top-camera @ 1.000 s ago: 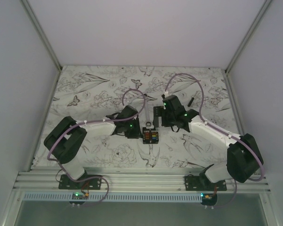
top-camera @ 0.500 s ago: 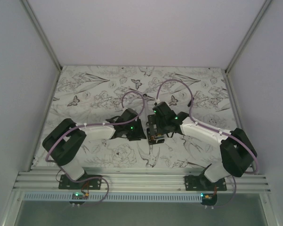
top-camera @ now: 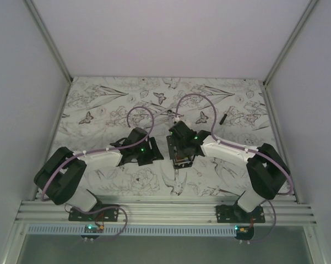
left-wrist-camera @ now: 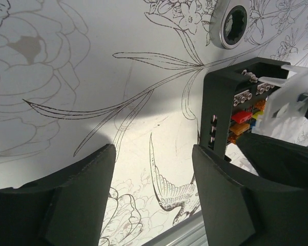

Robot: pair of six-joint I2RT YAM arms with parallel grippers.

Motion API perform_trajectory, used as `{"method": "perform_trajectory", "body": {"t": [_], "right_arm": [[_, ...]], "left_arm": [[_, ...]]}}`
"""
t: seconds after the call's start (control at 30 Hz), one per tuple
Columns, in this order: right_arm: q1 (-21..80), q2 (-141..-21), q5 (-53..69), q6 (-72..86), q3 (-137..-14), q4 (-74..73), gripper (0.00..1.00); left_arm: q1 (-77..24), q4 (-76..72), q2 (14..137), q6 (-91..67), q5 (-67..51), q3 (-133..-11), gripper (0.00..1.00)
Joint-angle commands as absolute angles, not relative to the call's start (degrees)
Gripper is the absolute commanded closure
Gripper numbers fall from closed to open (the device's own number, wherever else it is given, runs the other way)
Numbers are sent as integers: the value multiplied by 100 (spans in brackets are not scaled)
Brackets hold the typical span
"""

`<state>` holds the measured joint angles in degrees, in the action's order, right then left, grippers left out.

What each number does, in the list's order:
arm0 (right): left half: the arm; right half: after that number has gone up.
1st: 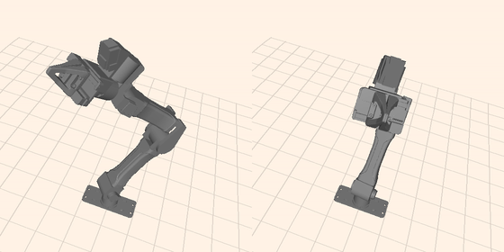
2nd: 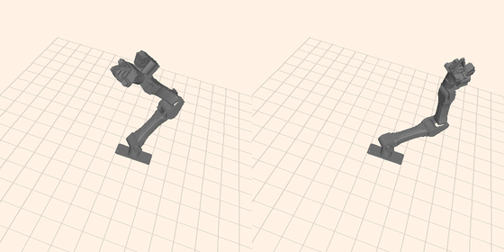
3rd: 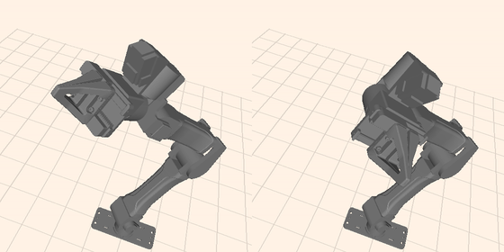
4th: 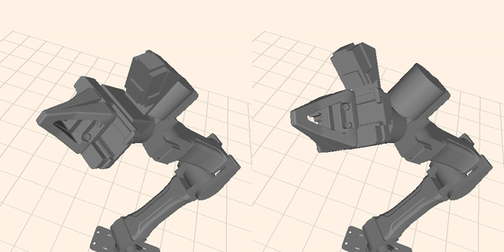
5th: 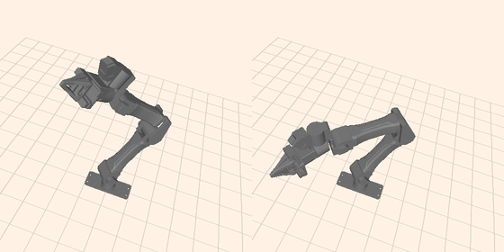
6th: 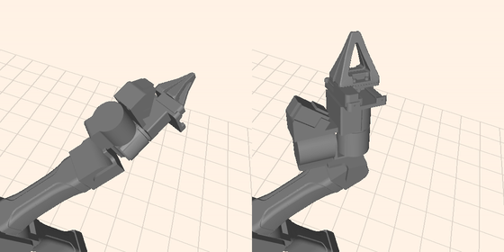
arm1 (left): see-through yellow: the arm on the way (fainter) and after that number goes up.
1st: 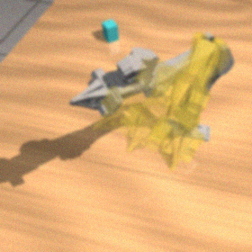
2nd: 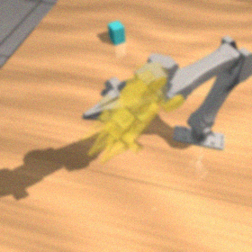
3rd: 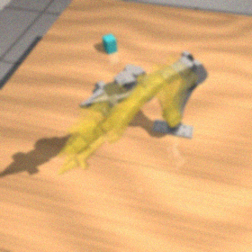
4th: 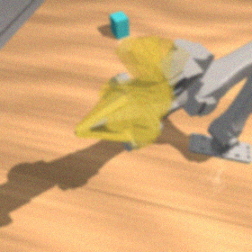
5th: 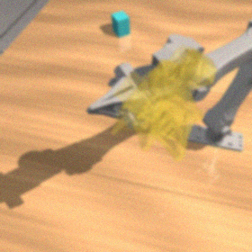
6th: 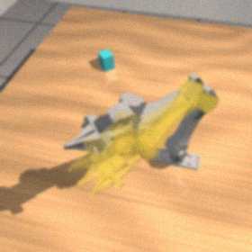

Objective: Snap on the fuse box
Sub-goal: Close the fuse box cover on the fuse box base.

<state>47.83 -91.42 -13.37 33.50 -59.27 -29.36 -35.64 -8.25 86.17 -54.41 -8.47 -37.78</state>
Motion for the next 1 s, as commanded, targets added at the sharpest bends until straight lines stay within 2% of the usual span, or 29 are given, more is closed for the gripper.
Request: {"method": "perform_trajectory", "body": {"t": [0.0, 0.43, 0.87, 0.93, 0.97], "right_arm": [[4891, -9299, -1662, 3561, -6152, -2942, 22], [4913, -9494, -1748, 3673, -6110, -2865, 19], [4922, -9615, -1754, 3786, -5975, -2681, 15], [4931, -9616, -1733, 3792, -5953, -2674, 13], [4935, -9603, -1742, 3794, -5942, -2680, 8]], "left_arm": [[-3485, -501, 8691, -5344, -651, -3577, 31], [-3455, -501, 8772, -5314, -720, -3639, 22], [-3454, -494, 8794, -5309, -754, -3638, 19], [-3454, -494, 8785, -5309, -748, -3630, 19], [-3454, -497, 8783, -5309, -743, -3620, 19]]}}
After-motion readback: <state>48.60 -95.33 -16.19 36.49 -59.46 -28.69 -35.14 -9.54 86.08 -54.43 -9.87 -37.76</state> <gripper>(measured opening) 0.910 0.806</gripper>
